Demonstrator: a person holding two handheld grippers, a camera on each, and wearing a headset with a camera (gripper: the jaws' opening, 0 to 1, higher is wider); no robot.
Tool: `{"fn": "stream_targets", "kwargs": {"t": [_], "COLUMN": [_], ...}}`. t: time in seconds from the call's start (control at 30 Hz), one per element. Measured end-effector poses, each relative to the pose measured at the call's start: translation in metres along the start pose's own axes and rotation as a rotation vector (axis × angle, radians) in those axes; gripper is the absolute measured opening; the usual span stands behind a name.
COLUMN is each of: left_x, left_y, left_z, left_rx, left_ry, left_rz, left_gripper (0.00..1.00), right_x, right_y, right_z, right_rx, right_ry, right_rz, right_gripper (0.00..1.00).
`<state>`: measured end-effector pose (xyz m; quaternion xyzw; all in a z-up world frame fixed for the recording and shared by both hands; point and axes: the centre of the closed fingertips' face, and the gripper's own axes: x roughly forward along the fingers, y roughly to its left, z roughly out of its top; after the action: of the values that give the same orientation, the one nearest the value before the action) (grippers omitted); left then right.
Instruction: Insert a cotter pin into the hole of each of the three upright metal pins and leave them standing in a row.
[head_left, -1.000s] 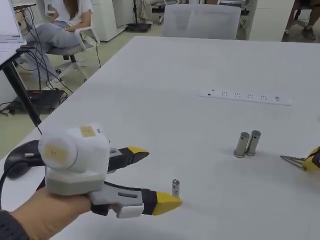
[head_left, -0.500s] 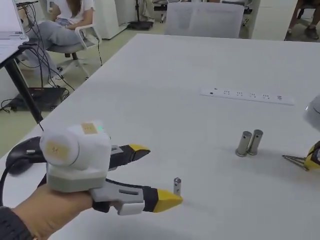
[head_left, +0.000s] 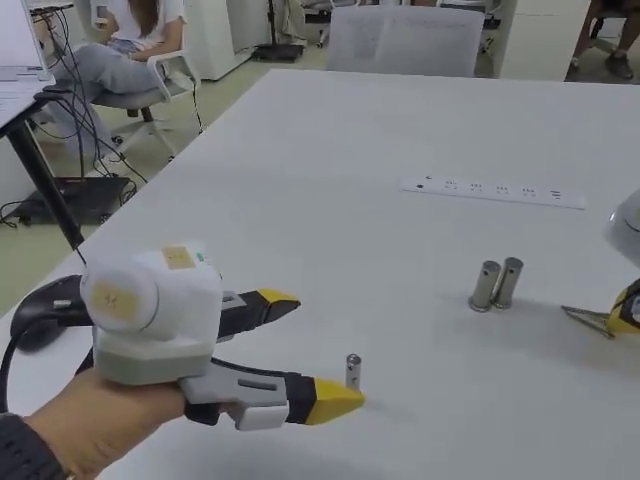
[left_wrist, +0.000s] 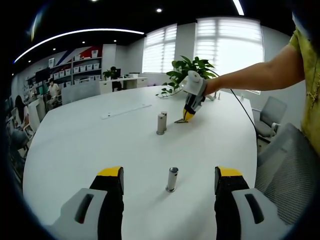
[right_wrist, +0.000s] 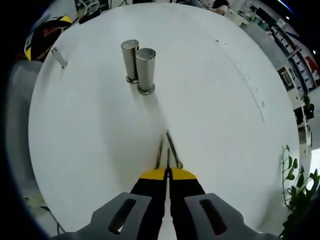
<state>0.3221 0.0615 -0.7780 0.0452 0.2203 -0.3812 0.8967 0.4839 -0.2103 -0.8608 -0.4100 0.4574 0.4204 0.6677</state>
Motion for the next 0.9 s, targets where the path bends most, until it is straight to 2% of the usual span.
{"fn": "stream_targets", "kwargs": {"t": [0.13,0.3,0.4,0.6,0.7,0.77,0.9], "left_x": [0.001,0.002,0.001,0.000,-0.001,-0.002,-0.002], "left_y": [-0.001,-0.003,-0.003,-0.007,-0.009,-0.011,-0.015], "left_z": [0.000,0.002,0.004,0.009,0.013,0.015,0.018], "left_rx": [0.001,0.006,0.007,0.019,0.027,0.035,0.046], "left_ry": [-0.001,-0.007,-0.011,-0.024,-0.030,-0.036,-0.041], "left_rz": [-0.005,-0.009,-0.012,-0.020,-0.025,-0.028,-0.043], "left_gripper": [0.74,0.73,0.73,0.73,0.72,0.72,0.70], "right_x": [-0.003,-0.012,-0.023,-0.041,-0.047,-0.051,-0.058], "right_y": [0.003,0.007,0.015,0.040,0.055,0.069,0.093], "right_z": [-0.001,0.001,0.009,0.024,0.031,0.037,0.048], "right_rx": [0.004,-0.005,-0.004,-0.030,-0.062,-0.076,-0.127], "right_ry": [-0.005,-0.018,-0.054,-0.111,-0.118,-0.129,-0.134], "right_rz": [0.008,-0.006,0.000,0.020,0.030,0.059,0.085], "right_gripper": [0.02,0.02,0.02,0.02,0.02,0.02,0.02]}}
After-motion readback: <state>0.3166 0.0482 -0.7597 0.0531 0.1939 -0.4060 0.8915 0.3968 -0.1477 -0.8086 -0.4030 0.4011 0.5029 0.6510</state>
